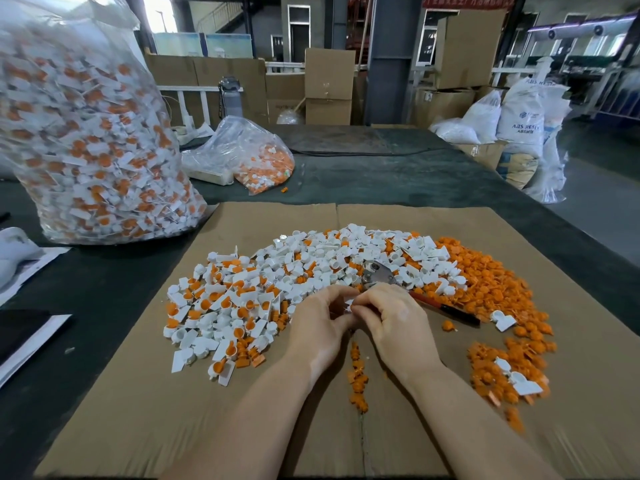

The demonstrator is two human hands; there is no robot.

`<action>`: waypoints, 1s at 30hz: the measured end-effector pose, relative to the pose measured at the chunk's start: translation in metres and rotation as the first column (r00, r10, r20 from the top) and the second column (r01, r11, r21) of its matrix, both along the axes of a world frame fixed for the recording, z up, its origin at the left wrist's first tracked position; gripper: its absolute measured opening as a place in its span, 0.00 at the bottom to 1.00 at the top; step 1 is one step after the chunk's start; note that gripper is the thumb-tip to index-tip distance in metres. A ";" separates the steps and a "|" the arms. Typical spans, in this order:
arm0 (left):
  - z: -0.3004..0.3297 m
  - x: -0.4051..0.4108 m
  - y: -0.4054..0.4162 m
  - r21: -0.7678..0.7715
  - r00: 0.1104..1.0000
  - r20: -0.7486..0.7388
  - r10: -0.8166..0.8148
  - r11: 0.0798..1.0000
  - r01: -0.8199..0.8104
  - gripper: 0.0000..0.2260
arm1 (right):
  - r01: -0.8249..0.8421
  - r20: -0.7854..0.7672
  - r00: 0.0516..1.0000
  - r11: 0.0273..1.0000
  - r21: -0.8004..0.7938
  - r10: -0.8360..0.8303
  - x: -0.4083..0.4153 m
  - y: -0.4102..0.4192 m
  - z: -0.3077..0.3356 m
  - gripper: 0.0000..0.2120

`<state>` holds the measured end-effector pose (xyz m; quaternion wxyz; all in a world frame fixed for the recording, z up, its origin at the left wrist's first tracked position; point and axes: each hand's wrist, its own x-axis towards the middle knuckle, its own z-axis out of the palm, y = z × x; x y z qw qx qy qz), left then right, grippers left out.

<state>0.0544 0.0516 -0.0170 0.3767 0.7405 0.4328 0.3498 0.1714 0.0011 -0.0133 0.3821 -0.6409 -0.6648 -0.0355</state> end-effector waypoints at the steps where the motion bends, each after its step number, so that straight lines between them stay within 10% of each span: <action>1: 0.000 0.000 0.000 0.021 1.000 0.002 0.006 1.000 -0.006 0.13 | 0.005 0.004 1.000 1.000 0.012 -0.005 0.000 0.000 0.000 0.02; 9: 0.006 -0.007 0.012 0.223 0.967 -0.056 0.248 0.947 -0.230 0.02 | 0.081 -0.022 0.997 0.996 0.036 -0.080 0.009 0.001 0.007 0.04; 21: 0.011 -0.046 0.044 0.466 0.698 -0.437 0.566 0.807 -0.363 0.11 | 0.197 -0.163 0.961 0.968 -0.155 -0.222 0.038 0.012 0.020 0.09; 30: 0.002 -0.004 0.018 0.387 0.931 -0.252 0.264 0.909 -0.154 0.11 | 0.448 -0.077 0.887 0.889 -0.099 -0.456 0.070 0.018 0.025 0.13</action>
